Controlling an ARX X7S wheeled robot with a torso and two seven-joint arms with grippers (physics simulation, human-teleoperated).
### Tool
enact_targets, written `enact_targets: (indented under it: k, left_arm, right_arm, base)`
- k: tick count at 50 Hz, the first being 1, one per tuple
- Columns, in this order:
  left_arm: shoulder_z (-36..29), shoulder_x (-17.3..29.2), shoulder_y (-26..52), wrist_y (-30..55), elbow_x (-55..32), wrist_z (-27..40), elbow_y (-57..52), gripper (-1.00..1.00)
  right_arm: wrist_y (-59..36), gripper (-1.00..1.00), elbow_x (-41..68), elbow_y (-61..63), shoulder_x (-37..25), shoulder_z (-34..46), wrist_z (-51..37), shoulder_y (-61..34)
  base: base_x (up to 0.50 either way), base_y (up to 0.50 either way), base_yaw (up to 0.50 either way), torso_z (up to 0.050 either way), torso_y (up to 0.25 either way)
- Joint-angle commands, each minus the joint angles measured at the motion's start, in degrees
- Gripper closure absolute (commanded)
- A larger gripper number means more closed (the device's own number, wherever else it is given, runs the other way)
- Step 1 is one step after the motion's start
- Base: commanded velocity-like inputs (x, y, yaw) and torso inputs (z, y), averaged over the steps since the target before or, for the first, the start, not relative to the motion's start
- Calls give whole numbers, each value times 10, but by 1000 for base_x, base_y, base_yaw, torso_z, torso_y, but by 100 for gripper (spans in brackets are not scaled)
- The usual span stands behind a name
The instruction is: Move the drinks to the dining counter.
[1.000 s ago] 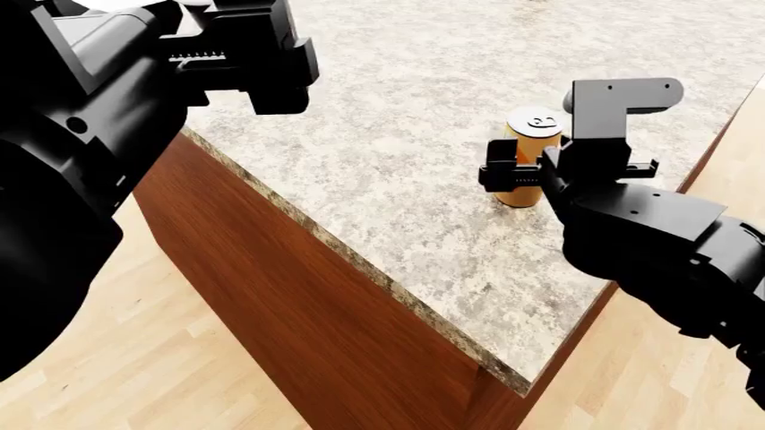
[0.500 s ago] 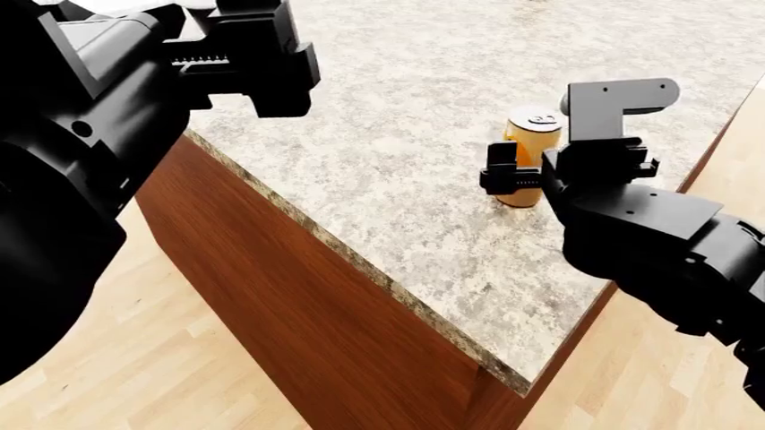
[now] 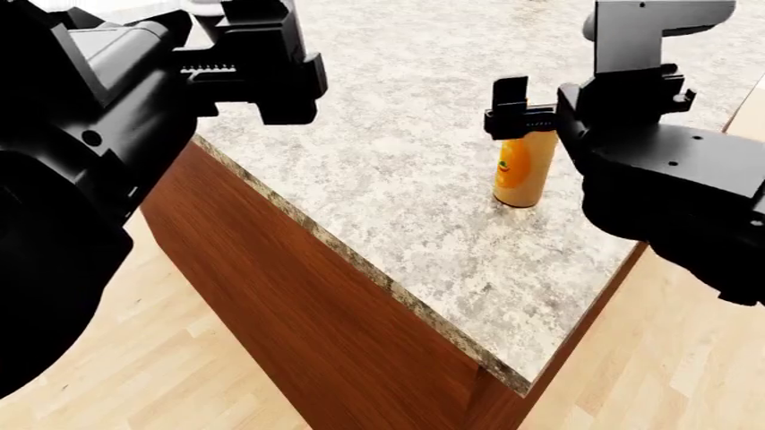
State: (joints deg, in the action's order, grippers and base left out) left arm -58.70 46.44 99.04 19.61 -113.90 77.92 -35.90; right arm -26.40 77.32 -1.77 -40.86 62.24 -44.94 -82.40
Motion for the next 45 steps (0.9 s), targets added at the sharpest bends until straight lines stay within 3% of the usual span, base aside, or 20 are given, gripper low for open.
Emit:
enact_targets:
  k: [1, 18, 37, 45]
  left_arm:
    - [-1, -6, -3, -9, 3, 5, -5, 100]
    - [-28, -52, -47, -19, 55, -16, 1, 100]
    - [-115, -222, -90, -4, 190, -154, 220, 100]
    - [-137, -269, -121, -24, 235, -196, 291, 100]
  right_arm:
    - [-51, -100, 17, 69, -18, -25, -33, -96]
    - [-150, -100, 103, 160, -53, -58, -109, -214]
    - [-187, -100, 138, 183, -58, -74, -140, -271]
    - [-197, -100, 145, 185, -58, -82, -142, -293]
  base:
    - [0, 0, 0, 0, 0]
    - [0, 0, 0, 1, 1]
    - [0, 0, 0, 0, 0]
    - [0, 0, 0, 0, 1]
